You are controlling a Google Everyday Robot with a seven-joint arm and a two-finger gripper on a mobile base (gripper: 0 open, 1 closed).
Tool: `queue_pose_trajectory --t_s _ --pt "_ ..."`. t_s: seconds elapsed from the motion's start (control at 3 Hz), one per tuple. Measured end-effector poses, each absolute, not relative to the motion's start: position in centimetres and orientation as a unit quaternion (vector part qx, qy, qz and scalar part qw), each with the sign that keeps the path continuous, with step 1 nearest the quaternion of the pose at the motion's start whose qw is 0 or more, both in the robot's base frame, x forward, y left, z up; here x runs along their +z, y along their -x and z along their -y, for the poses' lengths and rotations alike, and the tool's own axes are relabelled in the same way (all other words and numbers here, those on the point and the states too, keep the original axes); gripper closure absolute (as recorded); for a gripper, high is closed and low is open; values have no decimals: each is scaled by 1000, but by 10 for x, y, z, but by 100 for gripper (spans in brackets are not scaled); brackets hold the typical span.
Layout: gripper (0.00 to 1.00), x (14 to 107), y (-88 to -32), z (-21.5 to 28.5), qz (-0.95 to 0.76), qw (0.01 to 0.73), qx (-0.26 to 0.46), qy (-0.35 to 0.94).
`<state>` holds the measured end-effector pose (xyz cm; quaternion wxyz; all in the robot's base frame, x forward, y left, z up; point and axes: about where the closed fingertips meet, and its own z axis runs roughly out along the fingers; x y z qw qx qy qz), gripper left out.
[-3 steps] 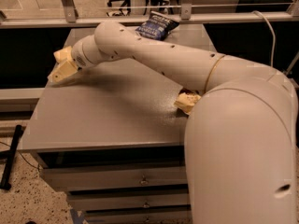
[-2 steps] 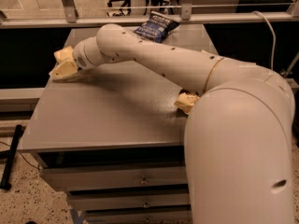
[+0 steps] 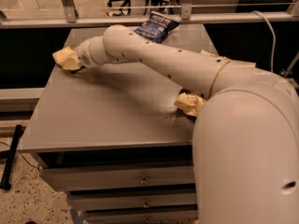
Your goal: Pick sponge
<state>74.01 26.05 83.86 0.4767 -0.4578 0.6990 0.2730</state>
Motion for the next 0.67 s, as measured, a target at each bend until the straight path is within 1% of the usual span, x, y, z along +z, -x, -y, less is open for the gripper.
queue_pose_trajectory --t_s 0.33,0.67 --pt "87 845 -737 -253 -692 484 276 458" --pt "100 862 -738 -240 -676 495 292 462"
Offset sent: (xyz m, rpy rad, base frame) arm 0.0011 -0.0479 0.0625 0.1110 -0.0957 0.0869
